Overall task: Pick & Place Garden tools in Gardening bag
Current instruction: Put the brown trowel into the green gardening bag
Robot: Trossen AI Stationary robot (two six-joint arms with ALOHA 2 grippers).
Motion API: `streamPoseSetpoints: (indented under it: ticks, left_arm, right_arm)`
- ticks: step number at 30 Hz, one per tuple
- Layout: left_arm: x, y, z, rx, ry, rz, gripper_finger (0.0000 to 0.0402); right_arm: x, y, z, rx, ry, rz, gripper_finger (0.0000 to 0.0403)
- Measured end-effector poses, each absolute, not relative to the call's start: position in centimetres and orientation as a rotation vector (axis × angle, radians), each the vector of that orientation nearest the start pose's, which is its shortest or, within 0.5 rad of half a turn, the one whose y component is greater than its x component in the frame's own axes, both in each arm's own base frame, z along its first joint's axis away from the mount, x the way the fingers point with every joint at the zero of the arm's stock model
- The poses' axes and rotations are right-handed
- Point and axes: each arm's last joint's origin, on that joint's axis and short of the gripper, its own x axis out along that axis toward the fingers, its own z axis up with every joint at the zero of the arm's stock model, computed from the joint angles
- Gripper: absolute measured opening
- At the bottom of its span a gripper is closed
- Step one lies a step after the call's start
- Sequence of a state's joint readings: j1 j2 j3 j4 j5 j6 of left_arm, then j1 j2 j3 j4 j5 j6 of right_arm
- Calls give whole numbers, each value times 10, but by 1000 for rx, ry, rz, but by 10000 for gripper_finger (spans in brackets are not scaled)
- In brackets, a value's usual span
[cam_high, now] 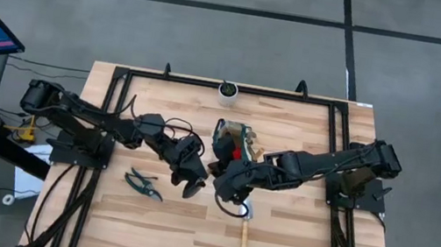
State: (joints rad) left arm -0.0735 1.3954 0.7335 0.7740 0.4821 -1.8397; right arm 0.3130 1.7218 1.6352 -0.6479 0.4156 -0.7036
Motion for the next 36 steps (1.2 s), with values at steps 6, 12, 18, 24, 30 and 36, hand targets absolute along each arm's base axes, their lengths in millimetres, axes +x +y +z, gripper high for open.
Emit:
streamPoseSetpoints:
  ticks: [6,12,18,24,30,36]
  left_arm:
    - [298,-37,264,-1769,458,-461,166]
    - [298,-37,263,-1772,457,-451,99]
    - [298,-37,261,-1788,479,-434,48]
    - [298,-37,261,-1781,478,-432,60]
    - [298,-37,261,-1768,460,-430,52]
    - [298,-36,262,-1748,443,-428,52]
  right_arm:
    - [364,107,340,-940,703,155,68]
    - [362,111,340,-930,695,173,68]
    - [361,114,339,-931,694,187,68]
    - [362,114,340,-922,692,187,68]
    - [363,114,341,-892,672,175,99]
    - [361,114,344,-864,660,166,176]
